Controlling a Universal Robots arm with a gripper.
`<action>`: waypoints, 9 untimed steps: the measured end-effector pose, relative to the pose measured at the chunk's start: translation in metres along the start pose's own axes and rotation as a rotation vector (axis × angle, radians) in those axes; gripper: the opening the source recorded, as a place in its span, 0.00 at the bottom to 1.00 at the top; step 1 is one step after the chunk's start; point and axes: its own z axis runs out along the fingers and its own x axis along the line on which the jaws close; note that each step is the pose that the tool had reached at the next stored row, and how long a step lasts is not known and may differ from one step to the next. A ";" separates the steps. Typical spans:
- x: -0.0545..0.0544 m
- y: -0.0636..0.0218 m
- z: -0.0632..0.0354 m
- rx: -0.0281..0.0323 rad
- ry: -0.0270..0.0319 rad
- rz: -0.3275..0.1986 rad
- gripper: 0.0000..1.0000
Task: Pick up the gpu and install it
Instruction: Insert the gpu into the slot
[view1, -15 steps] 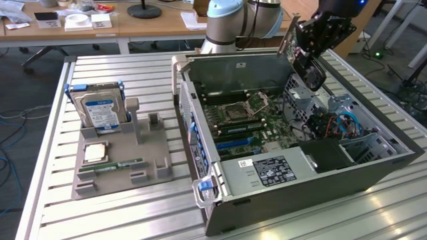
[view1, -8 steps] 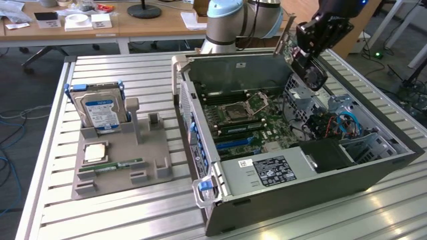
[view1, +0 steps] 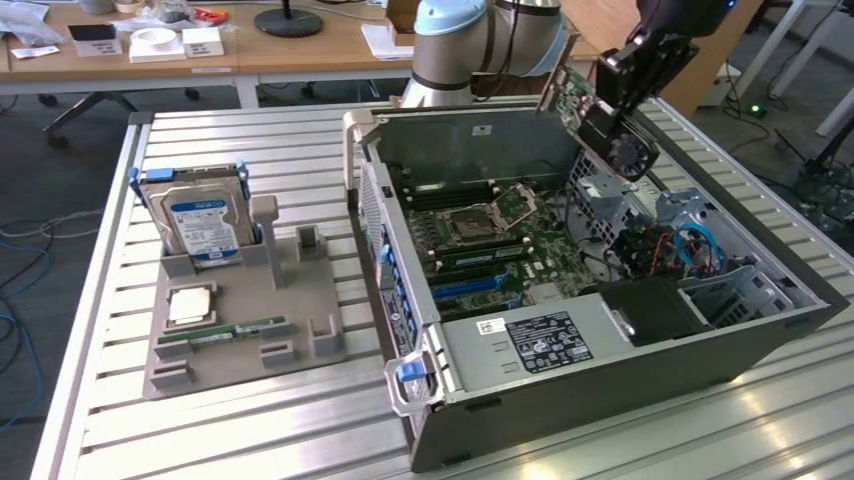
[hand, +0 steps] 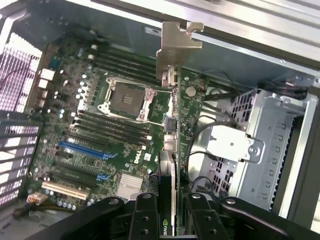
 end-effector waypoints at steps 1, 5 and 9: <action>0.000 0.0000 0.0001 -0.0002 0.0021 -0.018 0.26; 0.000 -0.0001 0.0005 -0.0011 0.0105 -0.090 0.26; 0.000 -0.0001 0.0008 -0.0019 0.0190 -0.162 0.26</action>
